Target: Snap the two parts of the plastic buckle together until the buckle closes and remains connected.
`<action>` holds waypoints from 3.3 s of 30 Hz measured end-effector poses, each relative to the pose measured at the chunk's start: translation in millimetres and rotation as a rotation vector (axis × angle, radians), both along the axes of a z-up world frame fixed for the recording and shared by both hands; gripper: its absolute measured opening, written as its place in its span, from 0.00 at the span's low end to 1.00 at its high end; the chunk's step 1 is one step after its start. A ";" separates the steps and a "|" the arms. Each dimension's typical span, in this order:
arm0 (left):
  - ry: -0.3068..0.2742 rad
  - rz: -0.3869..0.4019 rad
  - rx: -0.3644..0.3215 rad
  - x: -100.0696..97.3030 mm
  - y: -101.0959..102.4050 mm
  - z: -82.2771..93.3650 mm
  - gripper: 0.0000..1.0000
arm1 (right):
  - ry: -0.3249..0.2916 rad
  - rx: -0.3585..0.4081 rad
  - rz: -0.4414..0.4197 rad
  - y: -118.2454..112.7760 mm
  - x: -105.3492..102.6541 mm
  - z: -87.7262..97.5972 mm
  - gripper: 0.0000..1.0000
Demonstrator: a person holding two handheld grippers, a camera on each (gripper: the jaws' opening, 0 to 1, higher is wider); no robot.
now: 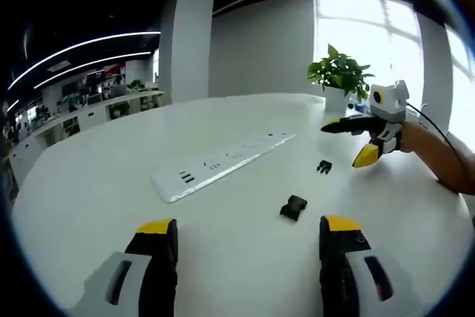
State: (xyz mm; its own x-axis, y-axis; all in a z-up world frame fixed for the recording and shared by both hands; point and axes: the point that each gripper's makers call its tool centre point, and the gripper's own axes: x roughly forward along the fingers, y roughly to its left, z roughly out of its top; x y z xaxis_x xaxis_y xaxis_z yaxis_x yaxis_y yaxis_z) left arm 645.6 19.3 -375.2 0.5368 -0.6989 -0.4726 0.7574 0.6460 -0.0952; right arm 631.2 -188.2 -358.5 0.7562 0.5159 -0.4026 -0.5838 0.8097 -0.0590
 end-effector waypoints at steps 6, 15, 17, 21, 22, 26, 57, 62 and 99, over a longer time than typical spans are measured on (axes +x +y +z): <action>-0.006 -0.026 0.000 -0.5 -3.9 1.6 0.78 | -0.007 -0.007 0.009 0.9 4.4 0.9 0.91; -0.035 -0.104 0.006 -3.5 -15.2 4.2 0.71 | -0.006 -0.019 0.017 1.3 3.9 -1.7 0.90; -0.037 -0.114 0.002 -4.0 -16.5 5.0 0.69 | -0.009 -0.021 0.017 0.9 4.3 -1.7 0.90; -0.038 -0.132 0.010 -3.4 -16.8 4.7 0.67 | -0.013 -0.025 0.020 0.7 5.5 -0.8 0.90; -0.045 -0.140 0.005 -3.6 -17.1 6.3 0.67 | -0.015 -0.022 0.021 0.8 6.6 0.4 0.90; -0.045 -0.146 0.005 -1.6 -16.2 6.9 0.65 | -0.019 -0.015 0.029 3.1 7.9 2.1 0.90; -0.050 -0.211 0.029 3.2 -22.1 4.4 0.63 | -0.084 -0.064 0.240 28.5 5.5 8.2 0.78; -0.039 -0.225 0.027 4.2 -22.9 2.9 0.61 | -0.080 -0.048 0.262 30.5 6.5 7.8 0.73; -0.058 -0.360 0.037 -0.8 -35.5 6.5 0.46 | -0.064 -0.029 0.508 58.3 -11.3 8.7 0.52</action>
